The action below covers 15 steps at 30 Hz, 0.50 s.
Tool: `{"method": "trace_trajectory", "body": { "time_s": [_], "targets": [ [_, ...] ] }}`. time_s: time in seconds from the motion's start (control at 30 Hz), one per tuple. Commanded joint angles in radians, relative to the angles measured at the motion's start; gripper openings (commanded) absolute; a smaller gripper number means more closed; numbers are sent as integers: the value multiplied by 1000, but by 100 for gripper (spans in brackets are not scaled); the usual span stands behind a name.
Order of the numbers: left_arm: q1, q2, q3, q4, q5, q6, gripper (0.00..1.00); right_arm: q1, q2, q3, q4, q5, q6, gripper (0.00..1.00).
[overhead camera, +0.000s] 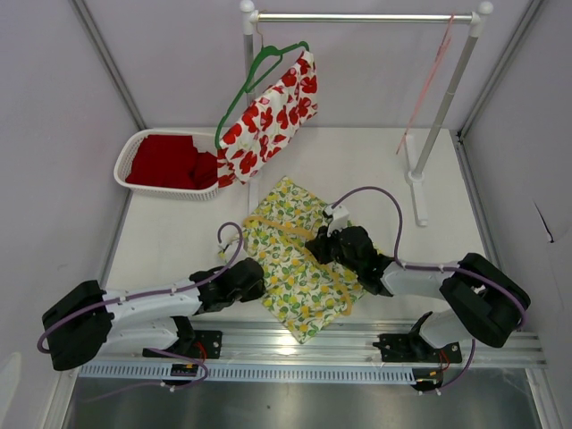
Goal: Place the skirt on the hanger
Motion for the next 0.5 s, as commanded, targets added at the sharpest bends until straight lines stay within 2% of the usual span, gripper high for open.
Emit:
{"method": "trace_trajectory", "body": {
  "time_s": [0.0, 0.2, 0.47],
  "targets": [
    [8, 5, -32, -90, 28, 28, 19, -14, 1, -6, -78, 211, -68, 0],
    [5, 8, -49, -74, 42, 8, 17, 24, -11, -23, -61, 166, -64, 0],
    [-6, -70, -40, -126, -12, -9, 18, 54, -144, -91, -48, 154, -28, 0]
  ]
}}
